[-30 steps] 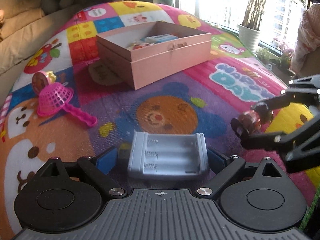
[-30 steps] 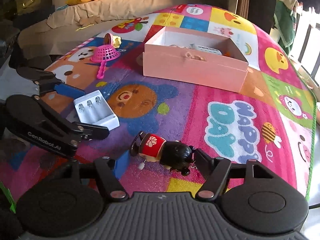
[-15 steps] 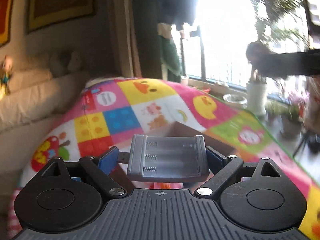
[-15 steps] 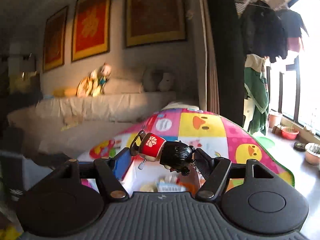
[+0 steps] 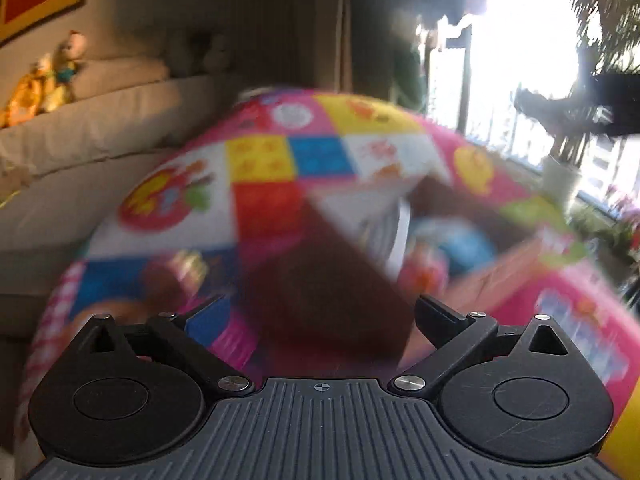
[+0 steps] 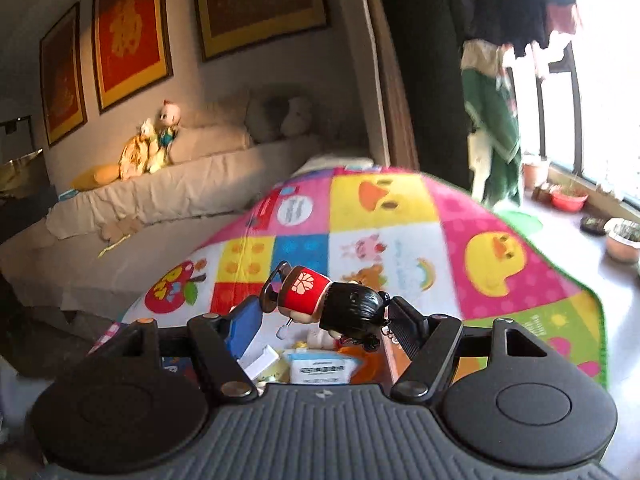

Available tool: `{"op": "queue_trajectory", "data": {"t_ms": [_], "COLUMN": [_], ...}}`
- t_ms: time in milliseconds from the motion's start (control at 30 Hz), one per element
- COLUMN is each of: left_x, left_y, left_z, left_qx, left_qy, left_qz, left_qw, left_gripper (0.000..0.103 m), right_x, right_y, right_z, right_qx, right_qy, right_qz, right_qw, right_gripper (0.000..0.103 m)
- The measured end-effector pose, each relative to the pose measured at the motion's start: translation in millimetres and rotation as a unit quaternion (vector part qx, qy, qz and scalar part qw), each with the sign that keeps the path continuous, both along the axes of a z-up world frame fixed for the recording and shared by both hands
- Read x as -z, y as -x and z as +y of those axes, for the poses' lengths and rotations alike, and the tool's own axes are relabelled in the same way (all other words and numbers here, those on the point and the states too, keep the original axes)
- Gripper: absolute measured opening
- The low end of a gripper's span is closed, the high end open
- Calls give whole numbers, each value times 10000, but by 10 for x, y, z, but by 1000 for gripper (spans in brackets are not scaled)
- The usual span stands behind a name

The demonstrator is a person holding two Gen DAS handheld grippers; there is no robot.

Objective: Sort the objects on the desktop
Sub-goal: 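Drop the battery holder into the box with left tool while right drops doll, then grasp the pink strainer with right tool while left grasps pink-lidded yellow cup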

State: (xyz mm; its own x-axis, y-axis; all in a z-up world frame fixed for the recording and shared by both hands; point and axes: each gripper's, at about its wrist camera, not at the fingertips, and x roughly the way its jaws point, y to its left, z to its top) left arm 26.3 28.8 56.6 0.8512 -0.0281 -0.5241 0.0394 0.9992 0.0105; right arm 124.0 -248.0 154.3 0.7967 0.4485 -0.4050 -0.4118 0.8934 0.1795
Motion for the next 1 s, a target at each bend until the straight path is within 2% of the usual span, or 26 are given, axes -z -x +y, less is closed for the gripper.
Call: {"op": "queue_trajectory", "data": {"t_ms": [133,267,367,467,567,600,633,700,767,800,867,900,967,1000], "left_x": [272,415,406,416,416,416,417,415,414,414,419,426,452,462], "left_y": [307,399,447,461,477,480,483,467,462,470,476,467,431,411], "left_z": [196,374,466,503,517,520,520,481,413,383,365,378,415,437], "left_qx": [-281,-522,-651,-759,-946,-1061,-1140,-1044,-809,-772,-708,-681,-717,-764], "left_qy": [-38,295,566,697,706,681,651,552,393,308,275,326,407,461], "left_qz": [192,338,169,108,81,93,113,203,239,209,177,204,346,422], "left_qw": [9994,9976,9961,9946,9930,9920,9913,9928,9957,9963,9970,9969,9960,9951], "left_gripper": [101,101,102,102,102,102,102,102,102,102,102,102,102,102], "right_x": [59,98,172,235,281,297,323,400,508,584,745,829,978,1044], "right_y": [-314,-684,-957,-941,-677,-540,-414,-213,-85,-49,-20,-17,-47,-82], "right_z": [372,787,1007,1160,1374,1455,1552,1784,2022,2153,2396,2503,2682,2761], "right_qx": [-215,-348,-325,-462,-695,-867,-1091,-1661,-2123,-2282,-2431,-2379,-2346,-2346], "right_qy": [148,124,61,18,338,491,651,872,939,994,1211,1297,1460,1535], "right_qz": [349,442,848,1010,772,670,597,671,1000,1149,1326,1321,1341,1406], "right_qw": [9991,9983,9958,9938,9940,9928,9901,9800,9675,9617,9532,9535,9516,9495], "right_gripper": [70,70,76,76,75,68,56,37,36,37,64,81,83,80]}}
